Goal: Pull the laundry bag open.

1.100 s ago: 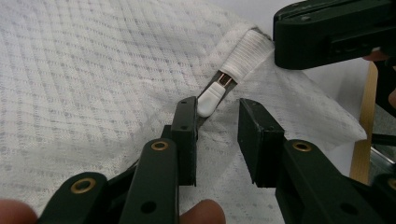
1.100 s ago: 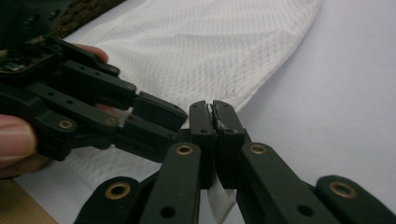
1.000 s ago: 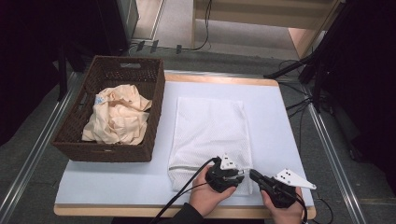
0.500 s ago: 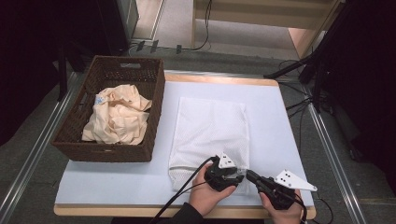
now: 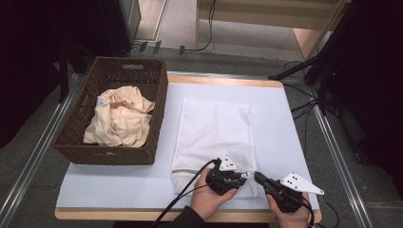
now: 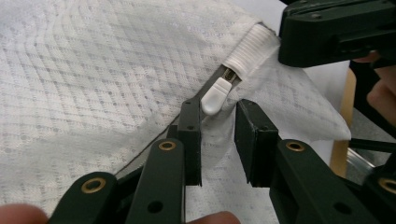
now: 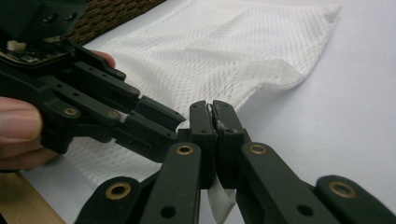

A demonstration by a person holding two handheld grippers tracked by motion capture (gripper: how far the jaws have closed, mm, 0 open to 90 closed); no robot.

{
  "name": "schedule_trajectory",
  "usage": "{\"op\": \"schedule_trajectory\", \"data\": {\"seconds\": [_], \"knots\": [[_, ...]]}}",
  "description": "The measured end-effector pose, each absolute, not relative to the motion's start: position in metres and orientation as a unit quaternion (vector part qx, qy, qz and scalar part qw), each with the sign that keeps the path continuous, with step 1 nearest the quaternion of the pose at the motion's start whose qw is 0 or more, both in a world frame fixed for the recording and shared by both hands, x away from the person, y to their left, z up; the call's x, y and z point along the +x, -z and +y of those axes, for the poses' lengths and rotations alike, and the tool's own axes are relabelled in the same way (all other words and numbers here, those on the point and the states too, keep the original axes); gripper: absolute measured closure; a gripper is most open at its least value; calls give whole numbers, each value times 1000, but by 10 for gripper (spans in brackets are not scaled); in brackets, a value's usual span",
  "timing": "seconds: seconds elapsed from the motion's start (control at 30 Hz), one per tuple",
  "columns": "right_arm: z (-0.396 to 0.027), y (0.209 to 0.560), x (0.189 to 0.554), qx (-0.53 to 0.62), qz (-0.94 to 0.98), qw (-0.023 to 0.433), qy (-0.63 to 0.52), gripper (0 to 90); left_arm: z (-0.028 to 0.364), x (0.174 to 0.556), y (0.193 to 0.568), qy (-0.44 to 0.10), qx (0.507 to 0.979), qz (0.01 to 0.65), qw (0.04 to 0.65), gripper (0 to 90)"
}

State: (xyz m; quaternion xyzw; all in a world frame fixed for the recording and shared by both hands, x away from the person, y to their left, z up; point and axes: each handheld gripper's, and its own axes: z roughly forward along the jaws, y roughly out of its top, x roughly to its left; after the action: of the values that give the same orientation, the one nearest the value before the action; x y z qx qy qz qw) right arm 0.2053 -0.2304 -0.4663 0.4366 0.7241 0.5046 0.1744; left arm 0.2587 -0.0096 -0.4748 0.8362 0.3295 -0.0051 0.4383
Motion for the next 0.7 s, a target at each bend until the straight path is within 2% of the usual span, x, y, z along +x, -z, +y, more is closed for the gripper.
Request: {"op": "schedule_trajectory", "data": {"seconds": [0.17, 0.4, 0.6, 0.7], "knots": [[-231, 467, 206, 440, 725, 178, -499, 892, -6, 260, 470, 29, 830, 329, 450, 699], [-229, 467, 205, 438, 727, 179, -497, 891, -6, 259, 470, 45, 827, 327, 455, 716], [-228, 467, 205, 434, 729, 177, -498, 892, -4, 262, 470, 60, 820, 335, 459, 739], [-228, 467, 205, 433, 731, 177, -497, 892, -4, 265, 471, 70, 819, 344, 453, 794]]}}
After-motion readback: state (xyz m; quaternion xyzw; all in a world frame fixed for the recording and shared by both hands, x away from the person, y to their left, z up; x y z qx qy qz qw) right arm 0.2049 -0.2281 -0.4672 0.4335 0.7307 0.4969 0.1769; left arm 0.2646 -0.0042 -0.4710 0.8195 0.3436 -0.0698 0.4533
